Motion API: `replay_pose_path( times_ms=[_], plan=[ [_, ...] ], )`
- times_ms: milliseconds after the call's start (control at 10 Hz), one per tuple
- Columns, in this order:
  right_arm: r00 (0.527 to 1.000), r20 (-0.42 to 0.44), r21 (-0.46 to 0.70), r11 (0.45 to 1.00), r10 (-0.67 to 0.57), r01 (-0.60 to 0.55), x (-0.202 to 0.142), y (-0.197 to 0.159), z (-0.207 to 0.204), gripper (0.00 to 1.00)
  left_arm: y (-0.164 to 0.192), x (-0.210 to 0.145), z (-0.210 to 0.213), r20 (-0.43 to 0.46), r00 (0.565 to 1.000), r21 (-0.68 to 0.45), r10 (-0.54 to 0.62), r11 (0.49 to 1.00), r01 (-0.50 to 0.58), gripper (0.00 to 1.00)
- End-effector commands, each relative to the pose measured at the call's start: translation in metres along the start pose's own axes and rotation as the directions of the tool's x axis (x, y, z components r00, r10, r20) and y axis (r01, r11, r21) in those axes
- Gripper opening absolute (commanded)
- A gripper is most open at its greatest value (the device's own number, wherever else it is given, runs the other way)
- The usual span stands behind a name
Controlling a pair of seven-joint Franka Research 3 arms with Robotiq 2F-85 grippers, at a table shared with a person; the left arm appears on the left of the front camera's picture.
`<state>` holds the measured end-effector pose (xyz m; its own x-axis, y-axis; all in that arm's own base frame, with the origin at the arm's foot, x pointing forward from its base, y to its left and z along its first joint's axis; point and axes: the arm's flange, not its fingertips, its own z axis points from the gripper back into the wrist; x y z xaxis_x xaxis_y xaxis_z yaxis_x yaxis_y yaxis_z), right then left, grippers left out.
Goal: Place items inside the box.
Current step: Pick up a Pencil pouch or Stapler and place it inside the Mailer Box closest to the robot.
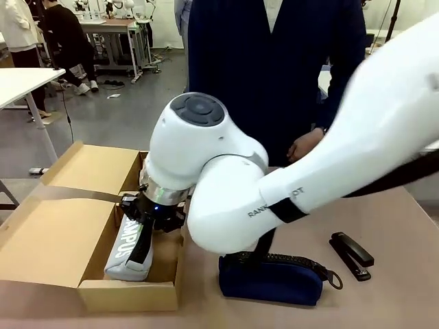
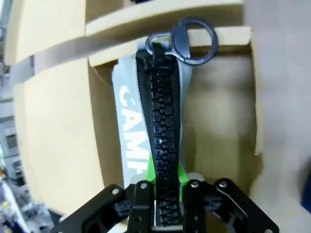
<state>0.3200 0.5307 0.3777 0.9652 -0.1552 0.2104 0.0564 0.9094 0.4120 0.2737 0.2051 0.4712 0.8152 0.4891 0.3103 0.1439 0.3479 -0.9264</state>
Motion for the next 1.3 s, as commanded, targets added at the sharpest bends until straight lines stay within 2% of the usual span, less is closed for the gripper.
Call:
replay_pose_path(
  times_ms=[0,500,600,800,900,1200],
  plan=[
    [1.0,0.01,-0.013,1.0,-0.018,0.018,0.001,0.059,-0.061,0.13,-0.001,0.0,-0.001,0.016,1.0,-0.028,-0.02,0.999,0.021,1.0],
    [0.999,-0.029,-0.048,0.998,-0.028,0.026,0.004,0.054,-0.068,0.13,-0.001,0.0,-0.001,0.016,1.0,-0.028,-0.02,0.999,0.021,1.0],
    [0.998,-0.046,-0.065,0.997,-0.041,0.038,0.006,0.056,-0.069,0.32,-0.001,0.0,-0.001,0.016,1.0,-0.028,-0.02,0.999,0.021,1.0],
    [0.997,-0.068,-0.084,0.996,-0.035,0.03,0.004,0.053,-0.068,0.87,-0.001,0.0,-0.001,0.016,1.0,-0.028,-0.02,0.999,0.021,1.0],
    [0.997,-0.068,-0.083,0.996,-0.037,0.031,0.004,0.052,-0.067,1.0,-0.001,0.0,-0.001,0.016,1.0,-0.028,-0.02,0.999,0.021,1.0],
    [0.995,-0.09,-0.049,0.998,-0.033,0.028,0.007,0.051,-0.054,1.0,-0.001,0.0,-0.001,0.016,1.0,-0.028,-0.02,0.999,0.021,1.0]
  ],
)
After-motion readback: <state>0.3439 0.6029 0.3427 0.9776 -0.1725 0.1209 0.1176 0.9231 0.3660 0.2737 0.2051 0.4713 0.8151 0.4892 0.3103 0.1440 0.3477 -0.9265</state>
